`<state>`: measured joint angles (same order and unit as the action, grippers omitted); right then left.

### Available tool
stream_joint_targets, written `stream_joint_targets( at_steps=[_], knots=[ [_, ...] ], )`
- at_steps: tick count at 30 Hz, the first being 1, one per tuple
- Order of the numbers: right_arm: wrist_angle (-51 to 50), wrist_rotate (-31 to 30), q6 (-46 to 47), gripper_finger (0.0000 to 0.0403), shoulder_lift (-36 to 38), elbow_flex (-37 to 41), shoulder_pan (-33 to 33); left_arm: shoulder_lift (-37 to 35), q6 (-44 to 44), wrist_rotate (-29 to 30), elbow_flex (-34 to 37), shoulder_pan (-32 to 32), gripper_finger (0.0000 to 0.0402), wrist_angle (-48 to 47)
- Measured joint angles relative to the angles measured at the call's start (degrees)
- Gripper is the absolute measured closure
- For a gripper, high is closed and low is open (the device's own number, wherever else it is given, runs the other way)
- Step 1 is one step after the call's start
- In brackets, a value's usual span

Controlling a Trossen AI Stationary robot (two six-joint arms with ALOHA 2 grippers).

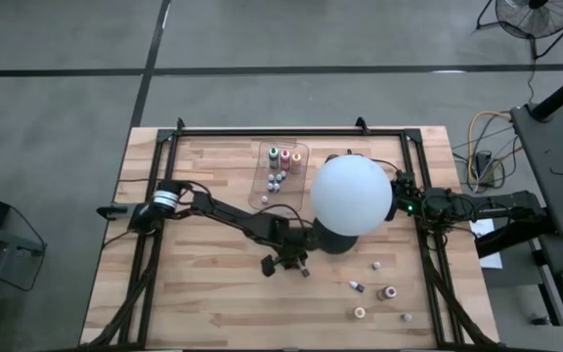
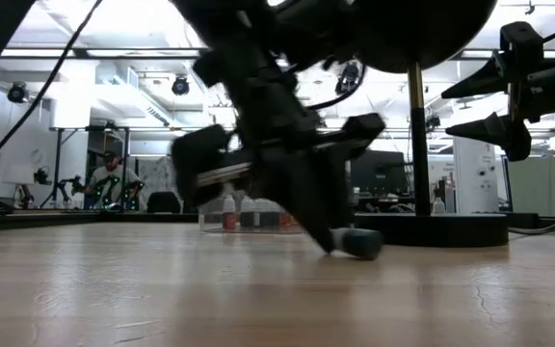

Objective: Pick & Place food coloring
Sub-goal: Put the small black food coloring bottle into the transparent bin

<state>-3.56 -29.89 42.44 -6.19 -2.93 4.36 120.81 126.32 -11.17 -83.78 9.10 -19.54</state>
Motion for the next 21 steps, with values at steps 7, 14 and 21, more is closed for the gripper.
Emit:
stream_joint_targets(
  at_steps=[7,14,21],
  knots=[
    [0.0,0.0,0.0,0.0101,-0.2,0.0,0.0,-8.5,-5.8,2.9,9.8,0.1,0.0371,2.6],
    [0.1,-0.1,0.0,0.0101,-0.4,0.0,0.0,-17.7,-18.0,5.9,18.0,0.0,0.0371,3.5],
    [0.0,-0.1,0.0,0.0101,-0.9,0.0,0.0,-24.8,-34.8,7.3,21.3,-1.3,0.0371,3.9]
  ],
)
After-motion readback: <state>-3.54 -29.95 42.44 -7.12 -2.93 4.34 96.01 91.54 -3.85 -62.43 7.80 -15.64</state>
